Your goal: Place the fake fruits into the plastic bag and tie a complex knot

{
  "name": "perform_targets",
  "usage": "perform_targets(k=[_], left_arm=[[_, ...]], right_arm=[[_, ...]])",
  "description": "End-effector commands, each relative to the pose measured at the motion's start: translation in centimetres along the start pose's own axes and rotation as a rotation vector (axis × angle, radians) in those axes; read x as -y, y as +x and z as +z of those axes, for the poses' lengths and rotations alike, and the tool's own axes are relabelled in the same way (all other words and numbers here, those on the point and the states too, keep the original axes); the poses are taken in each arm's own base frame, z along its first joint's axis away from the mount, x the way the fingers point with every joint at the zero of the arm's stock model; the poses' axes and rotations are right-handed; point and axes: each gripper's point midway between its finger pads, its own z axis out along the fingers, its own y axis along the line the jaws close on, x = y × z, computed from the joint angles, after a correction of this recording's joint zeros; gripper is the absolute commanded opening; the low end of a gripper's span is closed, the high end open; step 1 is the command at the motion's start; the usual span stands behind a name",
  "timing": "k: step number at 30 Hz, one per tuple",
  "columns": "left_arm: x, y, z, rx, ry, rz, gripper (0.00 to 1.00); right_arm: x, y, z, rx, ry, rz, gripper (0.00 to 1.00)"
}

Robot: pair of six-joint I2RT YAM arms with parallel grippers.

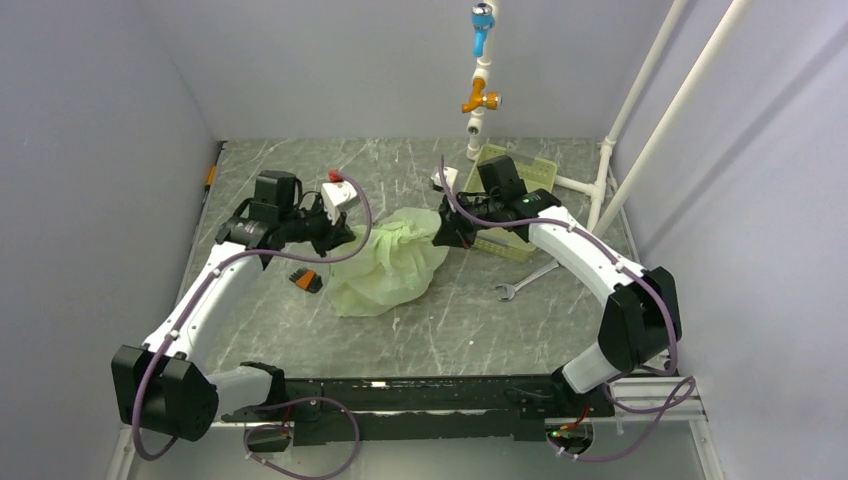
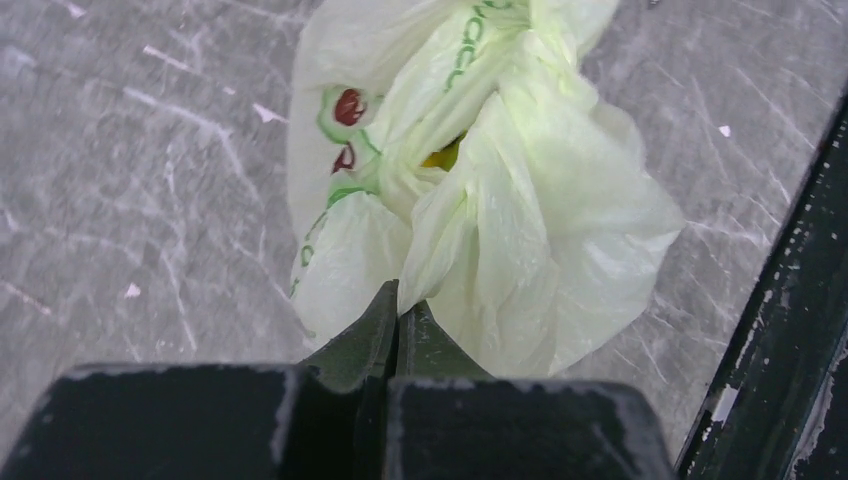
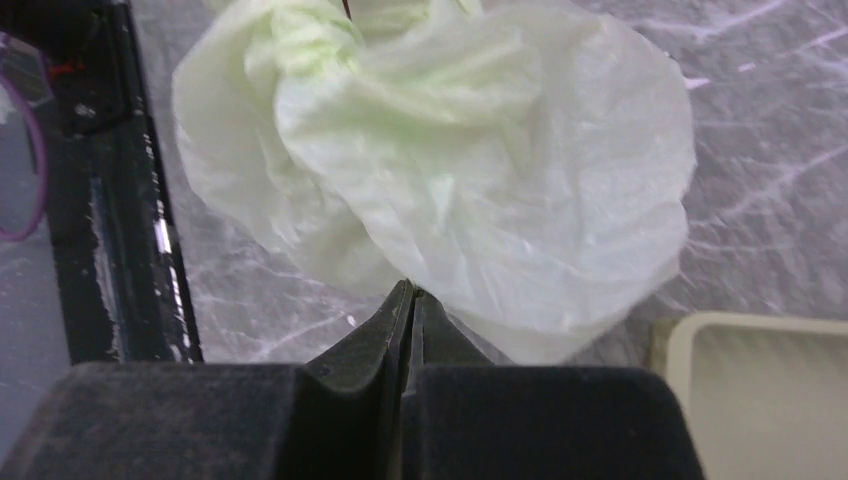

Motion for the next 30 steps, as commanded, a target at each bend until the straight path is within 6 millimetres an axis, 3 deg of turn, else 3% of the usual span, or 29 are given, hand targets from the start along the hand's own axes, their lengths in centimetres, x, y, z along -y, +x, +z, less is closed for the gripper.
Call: perform_targets(k=[1, 5, 11, 15, 18, 21, 27, 28, 30], left_arm=[[-3.2, 1.5, -1.0, -0.042, -0.134, -0.103, 0.0], [-4.7, 3.5, -1.0, -0.087, -0.167, -0.216, 0.0], [-4.4, 5.3, -0.8, -0.079, -0.154, -0.328, 0.0], [-5.9, 8.2, -1.4, -0.167, -0.28, -0.373, 0.0], [-7.2, 9.9, -2.4, -0.213, -0.364, -0.421, 0.0], [-5.5, 8.6, -1.4, -0.149, -0.249, -0.443, 0.0], [-1.8, 5.3, 1.6, -0.071, -0.038, -0.429, 0.0], [-1.7, 5.0, 1.7, -0.069, -0.032, -0.431, 0.0], [-1.6, 4.8, 1.6, -0.061, -0.034, -0.432, 0.0]], right_arm=[[1.8, 3.4, -2.8, -0.124, 0.097, -0.065, 0.0], [2.5, 5.8, -3.8, -0.188, 0.124, -0.084, 0.0], [3.2, 8.1, -4.0, -0.241, 0.156, -0.096, 0.0], [4.1, 10.1, -4.5, -0.283, 0.18, -0.086, 0.0], [4.4, 10.6, -4.7, -0.294, 0.186, -0.082, 0.0], [3.3, 9.6, -4.1, -0.254, 0.109, -0.075, 0.0], [-2.4, 5.9, -1.8, -0.161, -0.154, -0.137, 0.0], [-2.7, 5.8, -1.7, -0.167, -0.166, -0.138, 0.07], [-2.6, 5.9, -1.7, -0.183, -0.156, -0.131, 0.34]])
